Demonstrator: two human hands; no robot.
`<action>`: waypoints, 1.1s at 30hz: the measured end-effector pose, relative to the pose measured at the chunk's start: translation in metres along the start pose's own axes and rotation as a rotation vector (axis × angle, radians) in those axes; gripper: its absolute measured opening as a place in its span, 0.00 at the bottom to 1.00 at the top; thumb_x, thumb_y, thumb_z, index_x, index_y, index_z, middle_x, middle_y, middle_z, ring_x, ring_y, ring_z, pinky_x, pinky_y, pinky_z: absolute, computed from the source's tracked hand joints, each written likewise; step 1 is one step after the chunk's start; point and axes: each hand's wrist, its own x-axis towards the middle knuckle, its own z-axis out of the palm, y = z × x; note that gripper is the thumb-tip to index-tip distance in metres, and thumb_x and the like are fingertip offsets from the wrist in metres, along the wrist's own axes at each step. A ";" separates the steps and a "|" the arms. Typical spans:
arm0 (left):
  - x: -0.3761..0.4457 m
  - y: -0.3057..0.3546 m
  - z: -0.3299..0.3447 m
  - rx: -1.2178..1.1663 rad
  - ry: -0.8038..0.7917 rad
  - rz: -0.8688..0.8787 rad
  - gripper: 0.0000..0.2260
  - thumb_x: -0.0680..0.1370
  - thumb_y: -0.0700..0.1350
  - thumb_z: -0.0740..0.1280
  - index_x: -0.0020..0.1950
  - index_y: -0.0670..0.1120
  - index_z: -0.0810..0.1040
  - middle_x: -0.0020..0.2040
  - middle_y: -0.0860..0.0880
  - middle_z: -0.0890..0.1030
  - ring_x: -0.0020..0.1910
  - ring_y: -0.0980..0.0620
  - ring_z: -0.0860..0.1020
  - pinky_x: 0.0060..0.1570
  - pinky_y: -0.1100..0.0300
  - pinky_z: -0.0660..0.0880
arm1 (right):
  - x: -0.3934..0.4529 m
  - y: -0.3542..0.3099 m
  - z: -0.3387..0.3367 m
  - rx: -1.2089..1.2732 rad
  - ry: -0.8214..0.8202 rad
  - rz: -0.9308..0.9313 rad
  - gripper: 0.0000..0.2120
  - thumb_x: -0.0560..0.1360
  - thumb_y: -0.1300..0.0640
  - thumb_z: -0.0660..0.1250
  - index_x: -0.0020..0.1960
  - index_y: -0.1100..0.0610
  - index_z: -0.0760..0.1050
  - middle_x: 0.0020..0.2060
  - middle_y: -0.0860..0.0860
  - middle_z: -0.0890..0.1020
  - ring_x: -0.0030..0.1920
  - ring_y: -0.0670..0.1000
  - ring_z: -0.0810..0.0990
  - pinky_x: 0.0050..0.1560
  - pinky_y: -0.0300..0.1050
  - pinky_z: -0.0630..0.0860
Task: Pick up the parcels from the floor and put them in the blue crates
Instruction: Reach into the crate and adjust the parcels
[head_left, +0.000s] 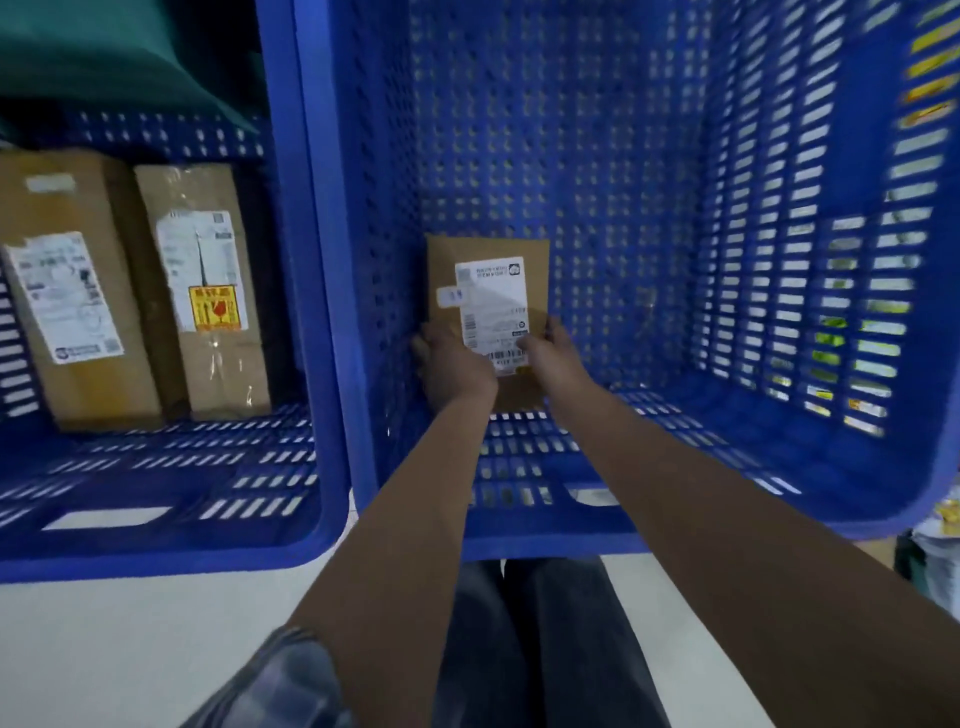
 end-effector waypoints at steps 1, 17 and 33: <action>-0.003 0.000 0.002 0.084 0.019 0.025 0.24 0.78 0.37 0.59 0.73 0.39 0.57 0.71 0.41 0.61 0.65 0.38 0.69 0.61 0.46 0.72 | 0.004 0.001 0.001 -0.021 -0.008 0.001 0.25 0.78 0.60 0.58 0.74 0.52 0.59 0.67 0.55 0.73 0.64 0.56 0.74 0.53 0.47 0.72; -0.040 -0.007 -0.028 0.512 -0.455 0.168 0.06 0.80 0.43 0.57 0.54 0.43 0.70 0.42 0.44 0.73 0.36 0.48 0.72 0.36 0.55 0.68 | -0.047 -0.033 -0.079 -0.332 -0.037 0.117 0.17 0.81 0.59 0.55 0.67 0.65 0.68 0.53 0.63 0.77 0.49 0.59 0.79 0.55 0.57 0.74; -0.208 0.120 -0.008 0.802 -0.442 0.706 0.15 0.81 0.43 0.54 0.57 0.35 0.75 0.53 0.34 0.78 0.42 0.41 0.75 0.44 0.51 0.71 | -0.227 0.011 -0.245 0.794 0.146 -0.032 0.10 0.77 0.58 0.58 0.39 0.57 0.74 0.34 0.54 0.77 0.31 0.50 0.74 0.29 0.37 0.71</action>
